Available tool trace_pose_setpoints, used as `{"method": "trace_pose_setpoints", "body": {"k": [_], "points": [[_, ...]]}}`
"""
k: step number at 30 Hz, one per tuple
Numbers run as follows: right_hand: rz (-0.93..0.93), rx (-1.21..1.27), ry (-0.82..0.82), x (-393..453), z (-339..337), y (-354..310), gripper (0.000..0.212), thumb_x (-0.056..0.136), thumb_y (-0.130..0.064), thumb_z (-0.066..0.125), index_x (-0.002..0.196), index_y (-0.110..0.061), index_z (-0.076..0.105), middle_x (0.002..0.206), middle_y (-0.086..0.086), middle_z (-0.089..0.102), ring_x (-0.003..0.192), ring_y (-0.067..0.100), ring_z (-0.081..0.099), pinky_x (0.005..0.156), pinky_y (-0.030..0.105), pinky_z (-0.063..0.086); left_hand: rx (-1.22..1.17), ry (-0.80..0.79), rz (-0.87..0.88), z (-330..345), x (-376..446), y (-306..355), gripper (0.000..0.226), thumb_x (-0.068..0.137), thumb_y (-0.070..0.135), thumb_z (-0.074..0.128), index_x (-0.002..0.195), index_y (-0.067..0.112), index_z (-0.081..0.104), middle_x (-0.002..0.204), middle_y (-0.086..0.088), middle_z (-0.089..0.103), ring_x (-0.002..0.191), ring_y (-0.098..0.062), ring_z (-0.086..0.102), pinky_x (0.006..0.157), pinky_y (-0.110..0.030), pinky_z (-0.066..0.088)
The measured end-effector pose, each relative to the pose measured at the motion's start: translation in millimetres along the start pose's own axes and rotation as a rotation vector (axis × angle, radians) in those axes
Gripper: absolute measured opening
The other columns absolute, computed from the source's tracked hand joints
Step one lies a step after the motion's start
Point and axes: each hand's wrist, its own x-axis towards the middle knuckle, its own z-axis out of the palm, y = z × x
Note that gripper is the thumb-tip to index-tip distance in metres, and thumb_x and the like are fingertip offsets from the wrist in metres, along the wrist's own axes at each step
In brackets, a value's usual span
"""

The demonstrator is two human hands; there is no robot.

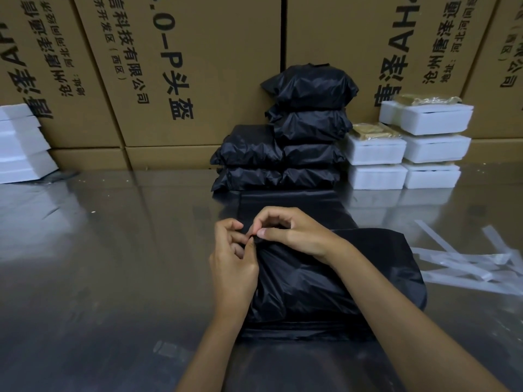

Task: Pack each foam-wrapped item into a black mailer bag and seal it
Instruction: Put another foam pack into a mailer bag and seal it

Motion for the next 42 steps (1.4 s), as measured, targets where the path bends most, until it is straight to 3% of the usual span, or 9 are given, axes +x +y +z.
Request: {"method": "trace_pose_setpoints", "body": {"k": [4, 7, 13, 21, 25, 28, 34, 37, 42], "points": [[0.052, 0.153, 0.1, 5, -1, 2, 0.008, 0.099, -0.004, 0.057, 0.099, -0.005, 0.065, 0.108, 0.012, 0.075, 0.11, 0.018, 0.069, 0.104, 0.03, 0.05, -0.013, -0.005, 0.024, 0, 0, 0, 0.04, 0.092, 0.006, 0.066, 0.1, 0.04, 0.048, 0.075, 0.009, 0.06, 0.056, -0.008, 0.052, 0.056, -0.013, 0.041], [0.069, 0.295, 0.24, 11, -3, 5, 0.012, 0.1, -0.002, 0.053, 0.095, -0.007, 0.063, 0.099, 0.011, 0.075, 0.095, 0.016, 0.069, 0.09, 0.023, 0.053, -0.012, -0.014, 0.013, 2, 1, -2, 0.041, 0.093, 0.002, 0.062, 0.1, 0.039, 0.048, 0.073, 0.01, 0.057, 0.055, -0.006, 0.05, 0.055, -0.013, 0.041], [0.126, 0.52, 0.484, 14, -6, 11, 0.015, 0.101, -0.001, 0.049, 0.094, -0.005, 0.061, 0.09, 0.008, 0.074, 0.087, 0.012, 0.072, 0.074, 0.019, 0.056, -0.135, -0.09, -0.04, -2, 8, 1, 0.038, 0.092, -0.001, 0.061, 0.106, 0.034, 0.058, 0.076, 0.0, 0.058, 0.064, -0.014, 0.055, 0.061, -0.016, 0.045], [0.138, 0.494, 0.487, 13, -3, 6, 0.015, 0.097, 0.0, 0.056, 0.088, -0.007, 0.066, 0.093, 0.012, 0.074, 0.09, 0.022, 0.069, 0.09, 0.033, 0.055, -0.118, -0.052, -0.011, 4, 11, 9, 0.025, 0.094, 0.002, 0.06, 0.091, 0.027, 0.061, 0.084, 0.006, 0.06, 0.063, -0.004, 0.052, 0.057, -0.013, 0.042], [0.145, 0.546, 0.55, 13, -5, 5, 0.022, 0.096, 0.0, 0.055, 0.08, -0.009, 0.068, 0.089, 0.011, 0.074, 0.085, 0.017, 0.068, 0.085, 0.029, 0.055, -0.083, 0.019, -0.061, 9, 13, 3, 0.02, 0.096, 0.007, 0.061, 0.086, 0.025, 0.06, 0.059, 0.005, 0.051, 0.053, -0.003, 0.046, 0.053, -0.013, 0.038], [0.167, 0.57, 0.633, 17, -8, 8, 0.026, 0.097, 0.002, 0.052, 0.078, -0.008, 0.067, 0.083, 0.01, 0.074, 0.082, 0.017, 0.068, 0.079, 0.027, 0.055, 0.006, 0.049, -0.092, 14, 10, -5, 0.021, 0.097, 0.021, 0.062, 0.078, 0.024, 0.056, 0.047, 0.01, 0.04, 0.044, -0.006, 0.036, 0.045, -0.016, 0.03], [0.213, 0.438, 0.832, 28, -13, 18, 0.02, 0.095, -0.004, 0.055, 0.083, -0.009, 0.069, 0.083, 0.005, 0.071, 0.081, 0.014, 0.066, 0.078, 0.027, 0.056, 0.283, 0.035, -0.132, 9, 1, -9, 0.028, 0.097, 0.022, 0.061, 0.071, 0.021, 0.051, 0.041, 0.005, 0.043, 0.043, -0.012, 0.044, 0.045, -0.022, 0.033], [0.259, 0.301, 0.874, 28, -21, 22, 0.015, 0.094, -0.009, 0.057, 0.087, -0.008, 0.069, 0.089, 0.008, 0.069, 0.083, 0.017, 0.063, 0.086, 0.034, 0.056, 0.508, -0.039, -0.146, 6, -5, -11, 0.024, 0.099, 0.028, 0.056, 0.077, 0.02, 0.051, 0.054, 0.003, 0.053, 0.049, -0.011, 0.045, 0.051, -0.029, 0.034], [0.32, 0.078, 0.949, 15, -47, 21, 0.017, 0.096, -0.016, 0.055, 0.081, -0.014, 0.062, 0.071, -0.001, 0.057, 0.067, 0.012, 0.053, 0.064, 0.026, 0.043, 0.866, -0.245, -0.099, 14, -12, -5, 0.021, 0.102, 0.039, 0.047, 0.084, 0.029, 0.044, 0.085, 0.0, 0.067, 0.08, -0.024, 0.065, 0.06, -0.03, 0.038]]}}
